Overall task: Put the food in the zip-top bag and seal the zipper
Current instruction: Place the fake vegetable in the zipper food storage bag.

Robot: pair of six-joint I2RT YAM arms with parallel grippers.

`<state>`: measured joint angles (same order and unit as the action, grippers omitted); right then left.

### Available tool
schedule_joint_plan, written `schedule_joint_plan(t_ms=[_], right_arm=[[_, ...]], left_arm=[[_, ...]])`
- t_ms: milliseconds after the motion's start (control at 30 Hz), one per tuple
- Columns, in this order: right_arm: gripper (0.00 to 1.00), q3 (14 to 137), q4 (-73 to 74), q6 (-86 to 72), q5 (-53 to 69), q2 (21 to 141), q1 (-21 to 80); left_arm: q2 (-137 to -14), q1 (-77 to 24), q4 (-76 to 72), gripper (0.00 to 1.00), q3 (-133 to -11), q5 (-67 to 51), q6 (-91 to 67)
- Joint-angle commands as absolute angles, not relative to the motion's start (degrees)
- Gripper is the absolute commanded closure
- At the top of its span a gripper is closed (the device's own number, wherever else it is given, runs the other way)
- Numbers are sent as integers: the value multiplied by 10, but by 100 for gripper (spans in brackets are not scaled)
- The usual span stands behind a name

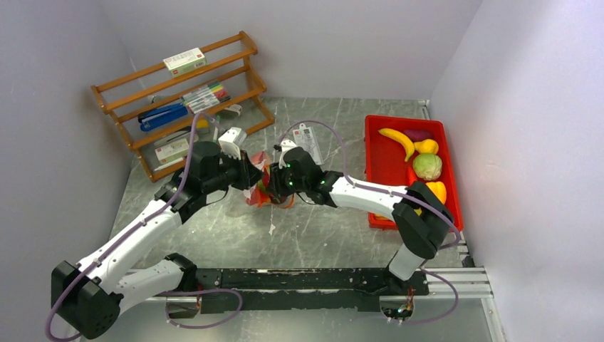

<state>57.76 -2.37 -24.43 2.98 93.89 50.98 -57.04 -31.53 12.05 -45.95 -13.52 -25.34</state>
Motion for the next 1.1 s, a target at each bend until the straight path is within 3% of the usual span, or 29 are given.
schedule_joint_plan(t_ms=[0,67,200,300,467,600,900,1067], right_arm=[[68,641,24,-370,9,968,513],[64,639,43,-441,-7,967,513],[54,577,-79,-503,-15,943,514],[49,612,-6,-429,-22,940,515],[45,596,88,-328,-63,819,514],[46,546,107,-306,-83,757,509],[60,544,98,-295,-66,820,477],[59,501,64,-373,-92,809,465]], left_arm=[[-565,-312,96,93,-450,-143,-261],[-566,-312,98,93,-450,-140,-261],[-566,-312,89,93,-444,-143,-266],[-567,-312,89,93,-443,-141,-270],[-570,-312,95,93,-445,-134,-263],[-583,-312,101,93,-455,-144,-261],[-588,-312,90,93,-450,-143,-263],[-593,-312,88,93,-457,-145,-263]])
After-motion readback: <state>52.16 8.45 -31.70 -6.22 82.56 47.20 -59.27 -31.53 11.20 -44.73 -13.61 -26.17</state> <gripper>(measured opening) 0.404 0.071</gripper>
